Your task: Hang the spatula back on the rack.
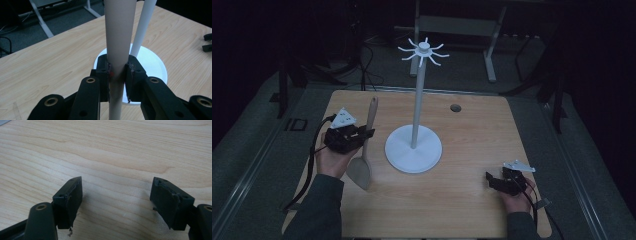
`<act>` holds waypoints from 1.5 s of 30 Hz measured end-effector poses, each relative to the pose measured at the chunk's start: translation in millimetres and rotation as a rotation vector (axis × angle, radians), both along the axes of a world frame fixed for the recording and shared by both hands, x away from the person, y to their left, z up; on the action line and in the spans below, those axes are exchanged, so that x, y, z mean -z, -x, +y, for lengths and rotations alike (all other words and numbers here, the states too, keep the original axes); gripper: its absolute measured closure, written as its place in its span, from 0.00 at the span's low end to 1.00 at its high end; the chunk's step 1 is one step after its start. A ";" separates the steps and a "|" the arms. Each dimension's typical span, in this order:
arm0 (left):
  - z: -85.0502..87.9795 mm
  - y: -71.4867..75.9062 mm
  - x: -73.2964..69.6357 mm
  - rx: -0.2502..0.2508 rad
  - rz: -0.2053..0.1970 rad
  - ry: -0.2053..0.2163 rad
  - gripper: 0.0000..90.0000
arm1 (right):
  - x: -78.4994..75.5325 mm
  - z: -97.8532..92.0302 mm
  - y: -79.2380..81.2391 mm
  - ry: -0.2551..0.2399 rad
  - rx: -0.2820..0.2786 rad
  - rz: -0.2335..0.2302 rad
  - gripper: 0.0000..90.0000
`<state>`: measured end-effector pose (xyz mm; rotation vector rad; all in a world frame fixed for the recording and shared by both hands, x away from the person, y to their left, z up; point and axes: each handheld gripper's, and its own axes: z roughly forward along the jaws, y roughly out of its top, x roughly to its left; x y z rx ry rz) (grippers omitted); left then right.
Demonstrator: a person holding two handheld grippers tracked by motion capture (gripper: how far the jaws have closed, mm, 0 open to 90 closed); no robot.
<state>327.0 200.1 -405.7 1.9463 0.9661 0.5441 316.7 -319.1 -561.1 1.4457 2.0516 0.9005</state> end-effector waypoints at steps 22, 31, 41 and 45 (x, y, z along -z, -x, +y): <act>-1.5 1.2 -9.9 0.006 -0.051 0.033 0.84 | -0.1 0.3 -0.3 -0.001 0.000 0.001 0.29; -5.1 2.0 -17.4 0.018 -0.073 0.039 0.84 | 0.0 0.4 -0.5 -0.002 -0.001 0.000 0.29; -8.8 1.7 -27.0 0.035 -0.084 0.045 0.84 | 0.0 0.4 -0.9 0.001 -0.004 0.000 0.29; -10.3 1.7 -31.3 0.041 -0.089 0.040 0.84 | -0.1 0.5 -0.8 0.000 -0.003 0.002 0.29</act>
